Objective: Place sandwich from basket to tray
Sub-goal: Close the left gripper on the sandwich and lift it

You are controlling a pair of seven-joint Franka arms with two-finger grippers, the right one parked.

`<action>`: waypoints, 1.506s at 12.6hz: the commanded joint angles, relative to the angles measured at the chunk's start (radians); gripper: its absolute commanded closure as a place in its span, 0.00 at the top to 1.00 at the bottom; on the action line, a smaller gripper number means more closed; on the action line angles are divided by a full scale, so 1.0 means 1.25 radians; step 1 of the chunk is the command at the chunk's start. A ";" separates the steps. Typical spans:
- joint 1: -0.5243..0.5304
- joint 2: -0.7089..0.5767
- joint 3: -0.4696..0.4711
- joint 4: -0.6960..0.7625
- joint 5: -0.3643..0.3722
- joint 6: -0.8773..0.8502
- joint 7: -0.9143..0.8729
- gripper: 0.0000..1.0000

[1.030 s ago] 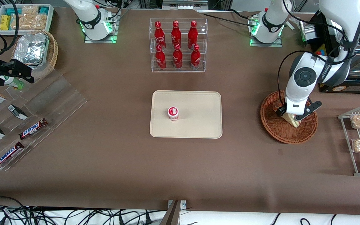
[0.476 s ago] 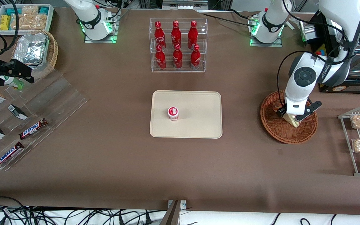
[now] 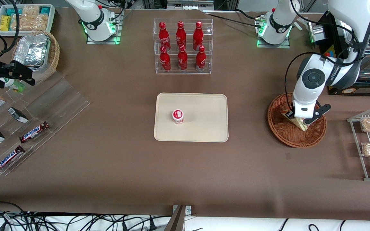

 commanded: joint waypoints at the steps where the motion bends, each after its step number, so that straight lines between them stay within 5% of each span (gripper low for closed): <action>1: -0.003 0.001 -0.003 0.016 0.025 -0.005 -0.011 0.40; 6: -0.001 -0.006 -0.017 0.026 0.025 -0.015 0.025 0.40; 9: 0.001 -0.008 -0.042 0.082 0.009 -0.147 0.134 0.40; 14: 0.001 -0.015 -0.095 0.229 -0.129 -0.369 0.353 0.40; 19: 0.000 -0.020 -0.199 0.318 -0.237 -0.432 0.456 0.41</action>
